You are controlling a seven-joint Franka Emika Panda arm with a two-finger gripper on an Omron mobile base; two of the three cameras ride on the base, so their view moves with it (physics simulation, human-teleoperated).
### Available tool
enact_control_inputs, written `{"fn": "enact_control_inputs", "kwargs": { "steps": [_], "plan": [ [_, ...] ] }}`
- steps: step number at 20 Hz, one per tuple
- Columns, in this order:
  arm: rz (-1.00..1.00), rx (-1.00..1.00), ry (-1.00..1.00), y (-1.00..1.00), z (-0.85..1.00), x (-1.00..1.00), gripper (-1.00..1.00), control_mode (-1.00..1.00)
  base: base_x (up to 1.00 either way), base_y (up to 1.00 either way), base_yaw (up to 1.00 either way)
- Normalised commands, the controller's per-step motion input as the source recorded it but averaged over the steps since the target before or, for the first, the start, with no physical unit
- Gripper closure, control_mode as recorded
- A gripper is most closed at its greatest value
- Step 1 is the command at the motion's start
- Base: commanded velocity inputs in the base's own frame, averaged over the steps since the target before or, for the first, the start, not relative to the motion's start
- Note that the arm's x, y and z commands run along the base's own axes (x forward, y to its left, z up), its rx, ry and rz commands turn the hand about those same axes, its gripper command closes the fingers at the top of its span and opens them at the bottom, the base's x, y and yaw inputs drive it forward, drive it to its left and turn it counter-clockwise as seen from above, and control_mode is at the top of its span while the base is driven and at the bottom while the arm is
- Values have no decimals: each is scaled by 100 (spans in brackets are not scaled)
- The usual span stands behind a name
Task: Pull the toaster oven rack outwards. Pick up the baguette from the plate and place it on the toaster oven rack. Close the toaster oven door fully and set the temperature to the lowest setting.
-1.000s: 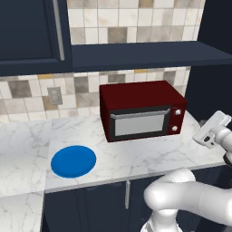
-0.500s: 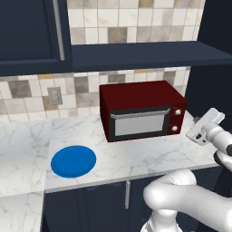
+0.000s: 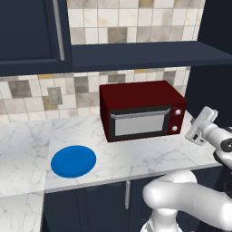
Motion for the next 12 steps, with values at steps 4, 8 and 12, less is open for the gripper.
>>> {"fn": "enact_control_inputs", "kwargs": {
  "steps": [4, 8, 12],
  "plan": [
    [0, -10, 6, -1, 18, 0, -100, -100, 0, 0, 0],
    [0, -3, 0, -7, 18, 0, -100, -100, 0, 0, 0],
    [0, -2, 0, -3, 10, 0, -100, -100, 0, 0, 0]
  ]
}}
